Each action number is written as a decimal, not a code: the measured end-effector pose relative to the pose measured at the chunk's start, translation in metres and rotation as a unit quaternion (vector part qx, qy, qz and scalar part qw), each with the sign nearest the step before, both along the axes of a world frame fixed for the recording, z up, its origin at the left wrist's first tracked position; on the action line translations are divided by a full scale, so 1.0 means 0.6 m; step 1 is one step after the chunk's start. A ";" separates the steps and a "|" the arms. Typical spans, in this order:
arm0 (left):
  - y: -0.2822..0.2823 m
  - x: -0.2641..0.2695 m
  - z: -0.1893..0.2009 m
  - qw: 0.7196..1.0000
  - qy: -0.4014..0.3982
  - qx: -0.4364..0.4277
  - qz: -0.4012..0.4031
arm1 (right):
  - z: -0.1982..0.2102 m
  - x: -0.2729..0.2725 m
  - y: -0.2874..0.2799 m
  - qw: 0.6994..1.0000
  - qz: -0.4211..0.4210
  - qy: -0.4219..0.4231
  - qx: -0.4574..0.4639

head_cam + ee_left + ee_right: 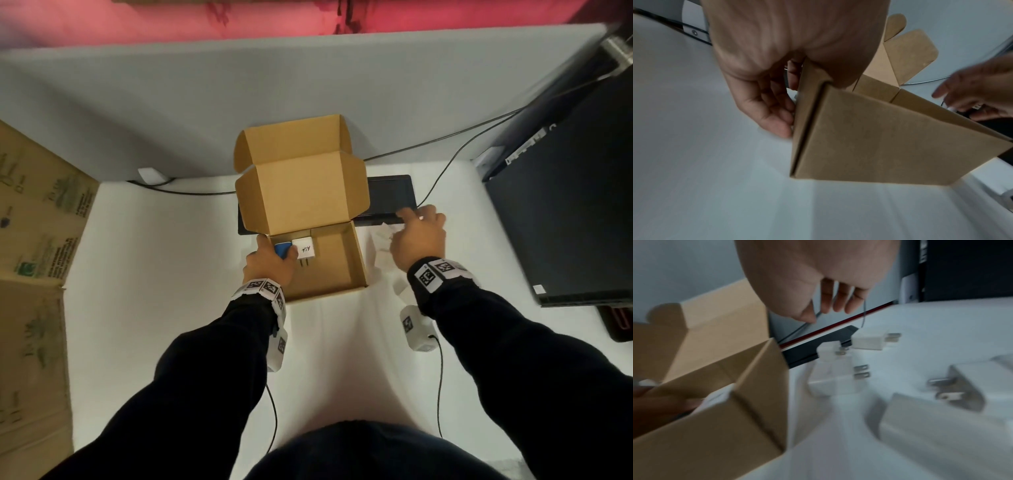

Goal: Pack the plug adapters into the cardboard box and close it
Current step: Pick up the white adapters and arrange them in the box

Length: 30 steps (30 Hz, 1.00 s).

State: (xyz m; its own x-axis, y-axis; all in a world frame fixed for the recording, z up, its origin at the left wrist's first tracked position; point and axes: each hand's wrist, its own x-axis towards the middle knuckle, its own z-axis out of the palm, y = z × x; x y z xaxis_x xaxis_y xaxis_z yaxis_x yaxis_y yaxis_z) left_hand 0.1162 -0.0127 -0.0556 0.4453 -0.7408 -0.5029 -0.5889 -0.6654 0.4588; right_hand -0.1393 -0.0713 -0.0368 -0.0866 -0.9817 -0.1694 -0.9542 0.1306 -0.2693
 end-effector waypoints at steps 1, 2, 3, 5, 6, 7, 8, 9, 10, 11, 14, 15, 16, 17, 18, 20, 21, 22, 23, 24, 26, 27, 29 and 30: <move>0.000 -0.002 0.001 1.000 0.001 0.003 0.005 | -0.002 -0.013 -0.005 0.999 -0.014 0.029 0.038; 0.000 -0.004 0.003 1.000 -0.002 0.005 0.009 | -0.004 -0.025 -0.008 0.996 -0.019 0.048 0.071; 0.001 -0.006 0.003 1.000 -0.006 0.006 0.011 | -0.008 -0.035 -0.012 0.994 -0.016 0.054 0.094; 0.002 -0.010 0.004 1.000 -0.011 0.008 0.013 | -0.020 -0.048 -0.015 0.993 -0.011 0.041 0.113; 0.001 -0.011 0.003 1.000 -0.010 0.009 0.014 | -0.025 -0.051 -0.016 0.993 -0.014 0.028 0.112; 0.000 -0.013 0.003 1.000 -0.009 0.010 0.015 | -0.029 -0.054 -0.016 0.994 -0.021 0.011 0.108; -0.001 -0.014 0.003 1.000 -0.009 0.010 0.016 | -0.030 -0.054 -0.015 0.994 -0.034 -0.009 0.101; -0.003 -0.015 0.004 1.000 -0.009 0.011 0.016 | -0.031 -0.053 -0.013 0.994 -0.051 -0.033 0.087; -0.004 -0.016 0.004 1.000 -0.009 0.011 0.015 | -0.030 -0.050 -0.010 0.994 -0.068 -0.066 0.061; -0.004 -0.016 0.005 1.000 -0.009 0.010 0.014 | -0.027 -0.046 -0.005 0.991 -0.077 -0.106 0.018; -0.003 -0.017 0.005 1.000 -0.010 0.004 0.012 | -0.005 -0.013 0.015 0.963 -0.026 -0.224 -0.149; -0.003 -0.018 0.005 1.000 -0.009 0.002 0.013 | 0.006 0.004 0.023 0.952 0.009 -0.247 -0.182; -0.002 -0.018 0.006 1.000 -0.009 0.001 0.014 | 0.017 0.023 0.032 0.944 0.046 -0.262 -0.196; -0.002 -0.018 0.006 1.000 -0.008 0.001 0.015 | 0.026 0.043 0.041 0.939 0.081 -0.272 -0.194; -0.002 -0.018 0.007 1.000 -0.007 0.001 0.016 | 0.033 0.063 0.051 0.938 0.112 -0.275 -0.181; -0.003 -0.017 0.007 1.000 -0.007 0.003 0.016 | 0.037 0.099 0.063 0.943 0.159 -0.255 -0.142; -0.003 -0.016 0.008 1.000 -0.006 0.003 0.014 | 0.035 0.114 0.066 0.949 0.175 -0.234 -0.117; -0.004 -0.016 0.008 1.000 -0.005 0.003 0.012 | 0.033 0.128 0.067 0.957 0.183 -0.207 -0.087; -0.005 -0.015 0.009 1.000 -0.003 0.003 0.012 | 0.031 0.141 0.066 0.965 0.185 -0.176 -0.052; -0.006 -0.014 0.009 1.000 -0.002 0.004 0.013 | 0.027 0.151 0.065 0.973 0.182 -0.143 -0.013; -0.006 -0.012 0.009 1.000 0.002 0.006 0.012 | 0.019 0.167 0.060 0.979 0.180 -0.084 0.044; -0.006 -0.010 0.009 1.000 0.003 0.008 0.012 | 0.013 0.173 0.058 0.980 0.178 -0.064 0.060; -0.006 -0.010 0.009 1.000 0.002 0.006 0.007 | 0.004 0.179 0.054 0.981 0.163 -0.049 0.088; -0.005 -0.010 0.009 1.000 0.002 0.007 0.005 | 0.000 0.181 0.054 0.981 0.155 -0.052 0.101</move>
